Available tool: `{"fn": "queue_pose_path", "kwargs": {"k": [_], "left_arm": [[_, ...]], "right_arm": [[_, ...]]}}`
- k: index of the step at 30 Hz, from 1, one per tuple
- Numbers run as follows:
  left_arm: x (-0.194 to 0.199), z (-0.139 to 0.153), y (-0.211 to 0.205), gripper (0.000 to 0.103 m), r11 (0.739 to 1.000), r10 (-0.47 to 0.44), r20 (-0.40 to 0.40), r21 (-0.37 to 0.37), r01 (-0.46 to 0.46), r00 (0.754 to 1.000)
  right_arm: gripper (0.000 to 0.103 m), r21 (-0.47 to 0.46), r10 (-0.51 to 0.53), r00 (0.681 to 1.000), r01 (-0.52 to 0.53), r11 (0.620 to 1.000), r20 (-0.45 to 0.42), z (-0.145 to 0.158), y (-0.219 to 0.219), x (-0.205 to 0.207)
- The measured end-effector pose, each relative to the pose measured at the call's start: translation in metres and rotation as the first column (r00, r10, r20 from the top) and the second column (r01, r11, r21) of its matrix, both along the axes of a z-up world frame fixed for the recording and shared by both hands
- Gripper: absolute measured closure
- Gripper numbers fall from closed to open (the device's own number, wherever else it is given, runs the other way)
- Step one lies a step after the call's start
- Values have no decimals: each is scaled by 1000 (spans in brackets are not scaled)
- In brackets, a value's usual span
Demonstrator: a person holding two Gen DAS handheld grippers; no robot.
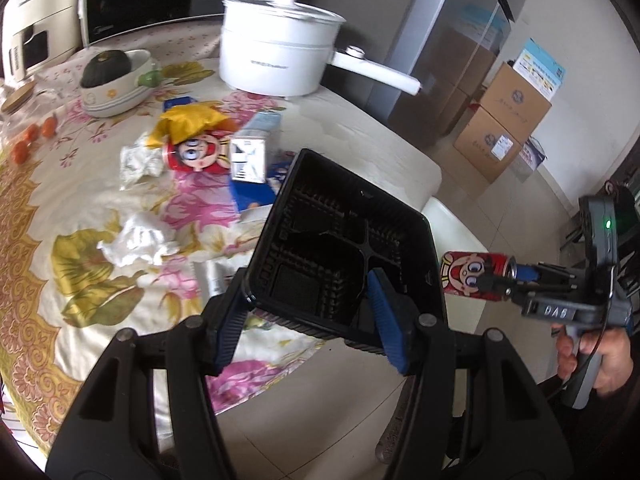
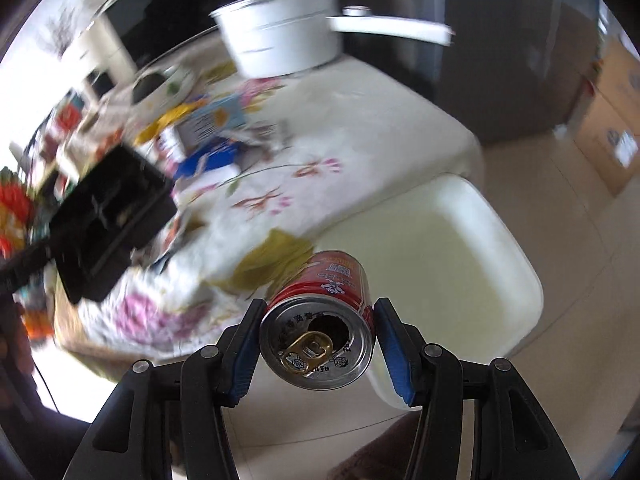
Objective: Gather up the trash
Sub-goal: 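Carry the can over the white bin while the left tool drops the tray in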
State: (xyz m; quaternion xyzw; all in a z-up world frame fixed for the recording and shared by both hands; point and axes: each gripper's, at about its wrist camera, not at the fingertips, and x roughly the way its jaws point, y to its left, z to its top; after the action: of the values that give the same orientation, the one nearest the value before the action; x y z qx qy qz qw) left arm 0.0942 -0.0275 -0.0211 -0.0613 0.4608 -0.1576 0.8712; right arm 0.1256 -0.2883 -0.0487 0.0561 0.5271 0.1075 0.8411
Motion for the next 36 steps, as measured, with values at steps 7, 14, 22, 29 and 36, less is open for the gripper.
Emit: {"fn": "queue_pose_path", "kwargs": {"k": [7,14,22,29,36], "left_arm": [[11,-15,-67,43,993,-110,-17,48,111,994],[17,-39,-129,43,966,-219,-41,134,222,975],[29,-58,-174,43,941,-284,-45,177,288,958],[35,-59,-194,14,944,-290,-9,163,287,957],[37,-51,-184,6,948,-264,-10,184,261,965]], "right_arm": [[48,15,-64,997,63,998,39,9,-44,12],[48,-24,-132,990,133,991,43,4,-83,15],[48,-26,-193,980,194,981,41,4,-119,10],[48,-27,-213,977,213,977,29,2,-131,13],[48,-35,-218,976,218,975,-1,-4,-134,19]]}}
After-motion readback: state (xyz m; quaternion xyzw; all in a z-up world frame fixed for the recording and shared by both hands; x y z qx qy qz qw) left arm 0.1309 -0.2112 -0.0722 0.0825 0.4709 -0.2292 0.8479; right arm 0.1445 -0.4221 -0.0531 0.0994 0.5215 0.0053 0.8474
